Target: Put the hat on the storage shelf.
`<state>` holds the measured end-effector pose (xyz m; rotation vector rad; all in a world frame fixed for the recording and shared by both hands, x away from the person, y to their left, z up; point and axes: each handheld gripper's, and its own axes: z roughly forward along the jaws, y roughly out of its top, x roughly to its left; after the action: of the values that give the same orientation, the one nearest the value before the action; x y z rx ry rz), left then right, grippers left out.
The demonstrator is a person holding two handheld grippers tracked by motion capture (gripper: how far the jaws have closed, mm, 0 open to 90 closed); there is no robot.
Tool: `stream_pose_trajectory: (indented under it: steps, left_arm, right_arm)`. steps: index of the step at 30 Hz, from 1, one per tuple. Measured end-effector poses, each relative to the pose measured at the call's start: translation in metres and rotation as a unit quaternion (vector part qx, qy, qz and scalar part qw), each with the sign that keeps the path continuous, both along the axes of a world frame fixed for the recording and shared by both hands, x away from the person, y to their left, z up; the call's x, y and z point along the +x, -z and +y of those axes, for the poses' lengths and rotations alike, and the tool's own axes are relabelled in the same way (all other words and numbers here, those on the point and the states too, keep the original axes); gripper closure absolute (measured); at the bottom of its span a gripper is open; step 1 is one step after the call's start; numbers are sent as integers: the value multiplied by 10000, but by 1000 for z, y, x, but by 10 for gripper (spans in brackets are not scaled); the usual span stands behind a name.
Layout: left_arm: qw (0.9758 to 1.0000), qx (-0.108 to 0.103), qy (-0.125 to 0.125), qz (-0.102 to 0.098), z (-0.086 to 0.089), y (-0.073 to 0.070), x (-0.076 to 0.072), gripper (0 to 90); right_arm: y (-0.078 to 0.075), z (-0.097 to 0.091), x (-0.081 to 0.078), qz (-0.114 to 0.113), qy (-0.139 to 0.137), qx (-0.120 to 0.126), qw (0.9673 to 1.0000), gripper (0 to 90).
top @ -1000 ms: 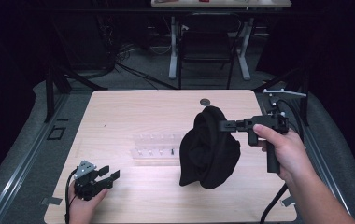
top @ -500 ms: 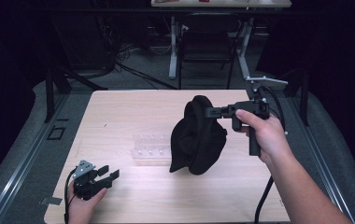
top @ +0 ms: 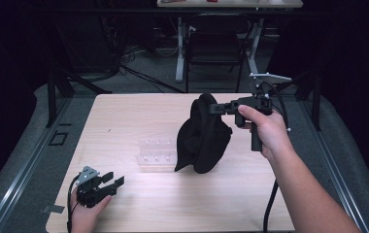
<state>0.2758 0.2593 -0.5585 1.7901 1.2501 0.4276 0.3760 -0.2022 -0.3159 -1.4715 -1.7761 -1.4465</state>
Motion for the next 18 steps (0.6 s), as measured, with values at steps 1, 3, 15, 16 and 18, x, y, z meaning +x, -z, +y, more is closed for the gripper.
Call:
stream_pose_trajectory:
  steps: [1,3,15,16,18]
  left_arm:
    - [10000,0,0,0,0,0,0,470]
    - [10000,-8,0,-18,0,1,0,470]
    - [10000,-9,10,-10,0,1,1,470]
    - [10000,2,8,-20,0,1,2,470]
    - [10000,-11,12,-12,0,1,2,470]
  right_arm:
    - [0,0,1,-29,12,-23,10000,885]
    - [0,2,4,-44,55,-35,10000,885]
    - [0,8,20,-76,182,-82,9998,885]
    - [0,8,22,-67,184,-106,9998,885]
    - [1,8,24,-66,174,-125,9997,885]
